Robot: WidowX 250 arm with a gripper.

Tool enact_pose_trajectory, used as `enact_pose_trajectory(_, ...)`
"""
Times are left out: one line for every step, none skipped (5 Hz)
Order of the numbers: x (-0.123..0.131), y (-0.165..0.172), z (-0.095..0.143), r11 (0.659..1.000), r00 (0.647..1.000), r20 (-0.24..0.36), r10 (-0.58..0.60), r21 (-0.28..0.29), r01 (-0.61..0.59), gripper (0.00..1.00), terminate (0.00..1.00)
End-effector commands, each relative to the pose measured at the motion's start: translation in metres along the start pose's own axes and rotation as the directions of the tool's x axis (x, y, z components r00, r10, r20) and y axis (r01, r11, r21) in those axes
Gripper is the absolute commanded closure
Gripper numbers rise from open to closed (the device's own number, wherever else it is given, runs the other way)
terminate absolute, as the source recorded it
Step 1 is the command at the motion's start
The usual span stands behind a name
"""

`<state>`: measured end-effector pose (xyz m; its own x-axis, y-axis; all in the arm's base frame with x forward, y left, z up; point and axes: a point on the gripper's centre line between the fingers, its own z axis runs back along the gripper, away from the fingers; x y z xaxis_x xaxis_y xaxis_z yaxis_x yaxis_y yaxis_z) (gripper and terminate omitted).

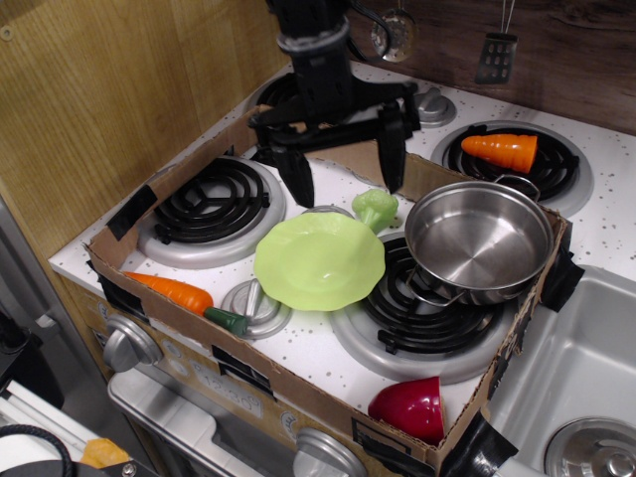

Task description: Put carrot on plate

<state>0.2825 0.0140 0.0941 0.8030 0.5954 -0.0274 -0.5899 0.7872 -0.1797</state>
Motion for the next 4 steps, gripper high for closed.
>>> enact_pose_trajectory(0.013,0.034,0.015,0.940,0.939,0.030,0.341,-0.020,-0.341,0.00,0.00)
enact_pose_trajectory(0.019,0.054,0.010,0.886,0.886,0.083,0.457,0.043,-0.461,0.00,0.00)
enact_pose_trajectory(0.022,0.070,0.002,0.852,0.859,0.114,0.499,0.115,-0.510,0.00,0.00)
enact_pose_trajectory(0.020,0.084,-0.006,0.833,0.851,0.128,0.509,0.176,-0.525,0.00,0.00)
